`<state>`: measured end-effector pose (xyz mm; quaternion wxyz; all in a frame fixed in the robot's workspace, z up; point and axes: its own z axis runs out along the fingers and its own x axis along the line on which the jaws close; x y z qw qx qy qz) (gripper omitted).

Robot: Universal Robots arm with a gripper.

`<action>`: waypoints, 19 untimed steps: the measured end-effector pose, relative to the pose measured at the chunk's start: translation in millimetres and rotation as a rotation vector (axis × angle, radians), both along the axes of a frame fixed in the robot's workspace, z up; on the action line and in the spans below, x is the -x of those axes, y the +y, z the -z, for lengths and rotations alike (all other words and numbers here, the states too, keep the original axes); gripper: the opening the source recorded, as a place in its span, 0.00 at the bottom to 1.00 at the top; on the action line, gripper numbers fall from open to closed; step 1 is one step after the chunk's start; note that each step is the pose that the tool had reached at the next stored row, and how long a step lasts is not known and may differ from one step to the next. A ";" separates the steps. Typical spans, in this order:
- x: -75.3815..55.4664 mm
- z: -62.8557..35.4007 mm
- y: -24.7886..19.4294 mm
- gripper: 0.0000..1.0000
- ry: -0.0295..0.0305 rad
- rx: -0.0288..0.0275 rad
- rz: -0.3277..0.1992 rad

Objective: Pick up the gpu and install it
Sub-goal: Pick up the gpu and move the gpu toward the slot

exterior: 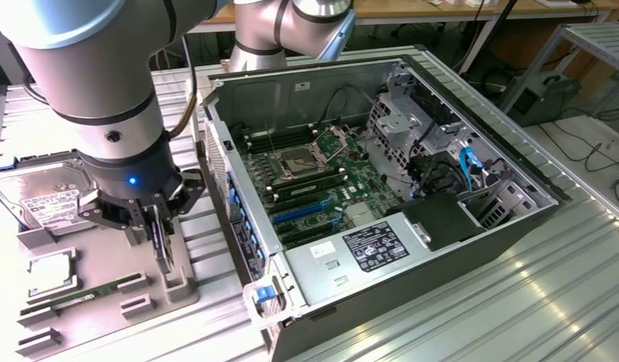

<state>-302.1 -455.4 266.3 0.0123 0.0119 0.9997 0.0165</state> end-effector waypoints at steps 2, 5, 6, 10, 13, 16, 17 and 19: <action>0.0 -2.0 0.0 0.28 0.0000 0.0000 0.000; 0.0 -3.6 0.0 0.28 0.0000 0.0000 0.000; 0.0 -3.9 0.0 0.28 -0.0001 -0.0001 0.000; 0.0 -6.0 0.0 0.28 -0.0001 -0.0001 0.000; 0.0 -7.5 0.0 0.28 0.0000 0.0000 0.000; 0.0 -10.0 0.0 0.28 -0.0002 -0.0002 0.000; 0.0 -10.4 0.0 0.28 -0.0001 -0.0001 0.000; 0.0 -11.1 0.0 0.28 0.0000 0.0000 0.000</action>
